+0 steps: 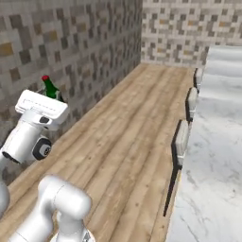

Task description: Open the cabinet directly in front. Then move the beer and the mug to the dining counter with the jar on it.

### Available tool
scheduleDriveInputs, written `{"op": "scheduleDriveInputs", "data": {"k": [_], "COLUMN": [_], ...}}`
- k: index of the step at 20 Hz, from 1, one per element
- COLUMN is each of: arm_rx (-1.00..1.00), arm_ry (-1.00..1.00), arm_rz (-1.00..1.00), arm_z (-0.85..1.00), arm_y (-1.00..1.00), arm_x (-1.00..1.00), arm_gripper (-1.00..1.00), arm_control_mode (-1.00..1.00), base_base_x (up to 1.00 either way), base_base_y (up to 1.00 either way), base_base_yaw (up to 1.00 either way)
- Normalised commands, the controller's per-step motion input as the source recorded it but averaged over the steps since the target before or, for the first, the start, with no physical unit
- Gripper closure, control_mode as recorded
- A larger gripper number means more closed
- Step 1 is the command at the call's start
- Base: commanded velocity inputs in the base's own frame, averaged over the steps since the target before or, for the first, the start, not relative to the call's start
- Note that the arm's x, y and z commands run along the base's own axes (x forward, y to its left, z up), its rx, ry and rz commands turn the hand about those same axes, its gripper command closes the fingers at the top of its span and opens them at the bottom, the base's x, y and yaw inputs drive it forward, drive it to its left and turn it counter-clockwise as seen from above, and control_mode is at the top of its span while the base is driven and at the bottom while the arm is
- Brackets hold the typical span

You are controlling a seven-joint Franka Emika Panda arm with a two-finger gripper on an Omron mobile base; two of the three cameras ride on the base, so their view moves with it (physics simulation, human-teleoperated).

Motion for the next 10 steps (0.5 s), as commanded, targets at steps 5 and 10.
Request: {"op": "scheduleDriveInputs", "data": {"k": [5,10], "arm_rx": [0.0,0.0], "arm_ry": [0.0,0.0], "arm_rz": [0.0,0.0], "arm_z": [0.0,0.0], "arm_y": [0.0,0.0], "arm_x": [0.0,0.0], "arm_gripper": [1.0,1.0], "arm_control_mode": [1.0,1.0], "base_base_x": [1.0,1.0], "base_base_y": [1.0,0.96], "base_base_yaw": [-0.28,-0.08]}}
